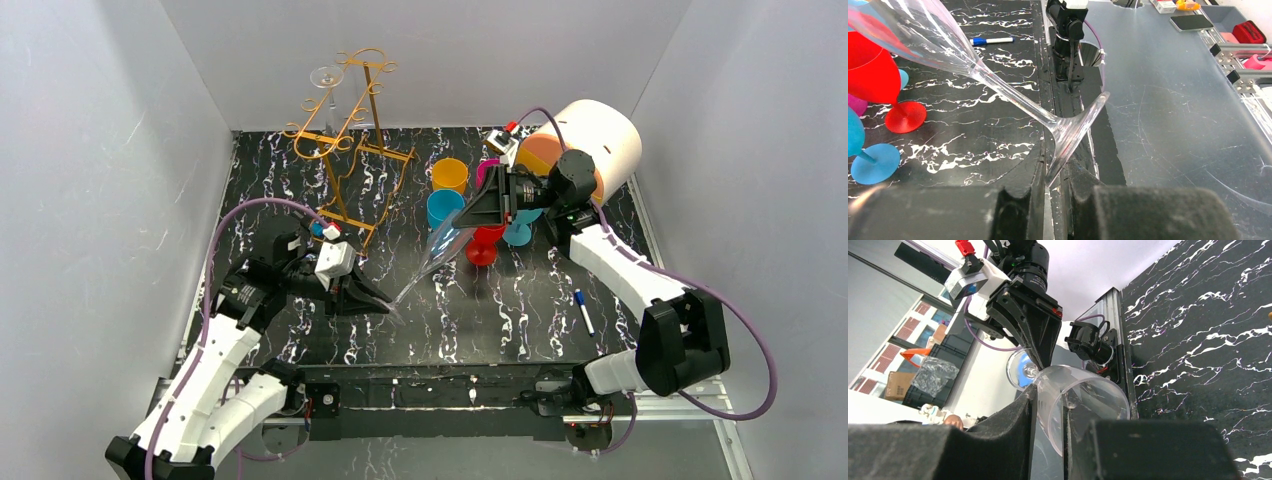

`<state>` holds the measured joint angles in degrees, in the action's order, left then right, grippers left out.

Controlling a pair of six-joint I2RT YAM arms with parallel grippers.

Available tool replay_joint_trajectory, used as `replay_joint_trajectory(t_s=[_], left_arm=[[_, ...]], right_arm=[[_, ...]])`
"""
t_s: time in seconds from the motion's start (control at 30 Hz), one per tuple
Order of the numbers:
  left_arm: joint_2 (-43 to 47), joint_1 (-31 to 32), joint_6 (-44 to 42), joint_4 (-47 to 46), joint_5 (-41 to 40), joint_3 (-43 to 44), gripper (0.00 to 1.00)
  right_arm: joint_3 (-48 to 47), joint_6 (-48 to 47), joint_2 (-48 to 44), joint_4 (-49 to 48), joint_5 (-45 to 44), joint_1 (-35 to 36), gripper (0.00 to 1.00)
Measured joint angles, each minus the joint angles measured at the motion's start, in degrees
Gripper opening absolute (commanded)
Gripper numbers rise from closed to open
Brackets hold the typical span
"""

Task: Take the wine glass off the wine glass rack
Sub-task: Place the wine glass at the center of the board.

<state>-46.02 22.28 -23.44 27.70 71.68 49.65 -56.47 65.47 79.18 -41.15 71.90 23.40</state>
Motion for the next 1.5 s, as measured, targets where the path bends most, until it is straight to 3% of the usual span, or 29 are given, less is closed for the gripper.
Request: replay_joint_trajectory(t_s=[0.07,0.13,0.17,0.23,0.33,0.4,0.53,0.57,0.8,0.87,0.97,1.03,1.27,1.5], left_arm=[[0.6,0.0,0.6,-0.2,-0.6,0.0,0.00],[1.0,0.0,1.1,-0.2,-1.2,0.0,0.00],[1.2,0.1,1.3,-0.2,-1.5,0.0,0.00],[1.6,0.1,1.7,-0.3,-2.3,0.0,0.00],[1.7,0.2,2.0,0.1,-3.5,0.0,0.00],[1.7,0.3,2.0,0.4,-4.2,0.0,0.00],[1.9,0.5,1.6,0.7,-4.3,0.0,0.00],[2.1,0.5,1.4,0.8,-4.3,0.0,0.00],[2.4,0.5,0.0,2.6,-6.6,0.0,0.15],[2.6,0.4,0.3,3.1,-8.0,0.0,0.30],[2.9,0.0,1.4,4.2,-12.8,0.0,0.61],[2.7,-0.5,2.3,4.7,-16.3,0.0,0.71],[4.2,-0.8,3.1,5.7,-22.9,0.0,0.84],[6.8,-0.8,1.9,7.3,-24.1,0.7,0.85]], right_arm=[[0.0,-0.6,-0.3,0.7,-0.2,0.0,0.07],[0.0,-1.0,-0.3,1.2,-0.2,0.0,0.37],[0.0,-1.0,-0.3,1.4,-0.1,0.0,0.44],[0.0,-1.4,-0.3,1.7,0.1,0.0,0.53],[0.0,-2.4,-0.4,1.7,0.8,0.3,0.58],[0.0,-2.7,-0.7,1.6,1.2,0.3,0.48],[0.0,-3.5,-1.6,1.6,1.9,0.1,0.07],[0.0,-3.1,-1.9,1.7,2.1,0.1,0.01],[0.0,-0.6,-3.0,2.0,4.7,0.0,0.01],[0.0,-0.5,-3.0,2.0,4.7,0.0,0.01],[0.0,-0.8,-3.0,2.0,4.9,0.0,0.01],[0.0,-1.6,-3.1,2.0,4.9,0.4,0.01],[-0.8,-8.0,-3.5,9.4,4.3,0.9,0.01],[-1.6,-13.2,-3.5,16.0,2.1,1.7,0.01]])
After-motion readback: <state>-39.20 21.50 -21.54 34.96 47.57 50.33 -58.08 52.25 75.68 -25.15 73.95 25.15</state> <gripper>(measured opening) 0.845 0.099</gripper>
